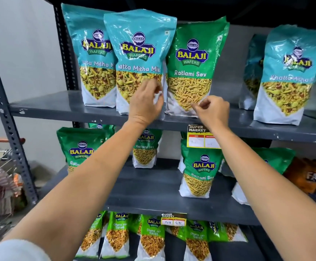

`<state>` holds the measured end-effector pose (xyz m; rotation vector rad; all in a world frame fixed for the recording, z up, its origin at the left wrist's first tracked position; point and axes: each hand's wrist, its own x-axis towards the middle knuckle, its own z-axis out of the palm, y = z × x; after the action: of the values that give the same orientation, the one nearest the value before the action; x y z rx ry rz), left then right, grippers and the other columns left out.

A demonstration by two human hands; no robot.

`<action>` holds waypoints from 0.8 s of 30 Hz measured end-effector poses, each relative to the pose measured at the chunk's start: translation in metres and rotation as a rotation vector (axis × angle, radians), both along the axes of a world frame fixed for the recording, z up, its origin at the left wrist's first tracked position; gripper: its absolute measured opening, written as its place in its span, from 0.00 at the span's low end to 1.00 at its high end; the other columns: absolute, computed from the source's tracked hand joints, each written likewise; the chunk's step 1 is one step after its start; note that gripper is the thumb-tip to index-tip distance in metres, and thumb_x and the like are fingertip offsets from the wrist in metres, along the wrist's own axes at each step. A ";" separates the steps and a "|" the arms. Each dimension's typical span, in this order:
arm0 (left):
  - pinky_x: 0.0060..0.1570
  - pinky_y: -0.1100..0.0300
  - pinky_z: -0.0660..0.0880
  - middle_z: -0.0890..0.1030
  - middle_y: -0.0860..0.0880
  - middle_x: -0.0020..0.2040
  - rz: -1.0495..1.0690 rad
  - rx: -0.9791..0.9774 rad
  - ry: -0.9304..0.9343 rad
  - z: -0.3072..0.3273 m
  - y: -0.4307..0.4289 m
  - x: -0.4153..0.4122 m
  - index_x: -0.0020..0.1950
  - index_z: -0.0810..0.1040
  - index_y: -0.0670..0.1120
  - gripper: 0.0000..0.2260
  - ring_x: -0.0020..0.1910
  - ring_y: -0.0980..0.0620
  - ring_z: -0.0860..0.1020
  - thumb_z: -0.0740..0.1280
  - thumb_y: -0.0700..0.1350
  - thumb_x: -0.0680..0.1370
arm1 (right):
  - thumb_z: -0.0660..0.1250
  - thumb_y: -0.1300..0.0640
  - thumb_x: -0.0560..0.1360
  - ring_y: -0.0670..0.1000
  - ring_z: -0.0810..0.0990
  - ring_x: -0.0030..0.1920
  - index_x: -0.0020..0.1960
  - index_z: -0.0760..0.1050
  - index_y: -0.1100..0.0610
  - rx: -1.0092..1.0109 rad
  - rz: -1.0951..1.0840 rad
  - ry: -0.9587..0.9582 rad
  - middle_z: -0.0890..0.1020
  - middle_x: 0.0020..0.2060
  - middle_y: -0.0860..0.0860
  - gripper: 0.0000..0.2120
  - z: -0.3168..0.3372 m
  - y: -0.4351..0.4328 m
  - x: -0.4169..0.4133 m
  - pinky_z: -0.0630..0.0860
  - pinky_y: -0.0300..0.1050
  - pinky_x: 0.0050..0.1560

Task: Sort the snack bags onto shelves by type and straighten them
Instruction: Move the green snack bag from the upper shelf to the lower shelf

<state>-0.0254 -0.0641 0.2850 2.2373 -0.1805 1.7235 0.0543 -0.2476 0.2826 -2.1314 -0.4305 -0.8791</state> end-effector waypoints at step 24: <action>0.67 0.52 0.68 0.71 0.43 0.69 -0.604 -0.886 0.602 0.033 -0.058 0.064 0.73 0.57 0.42 0.38 0.62 0.46 0.73 0.75 0.45 0.71 | 0.78 0.55 0.67 0.48 0.80 0.53 0.66 0.70 0.55 0.487 0.635 0.436 0.80 0.53 0.47 0.31 0.015 -0.026 0.064 0.77 0.44 0.44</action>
<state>0.0389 -0.1220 0.3176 1.6549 0.0480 0.5774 0.1180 -0.2738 0.2980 -1.5264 -0.5506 -0.1223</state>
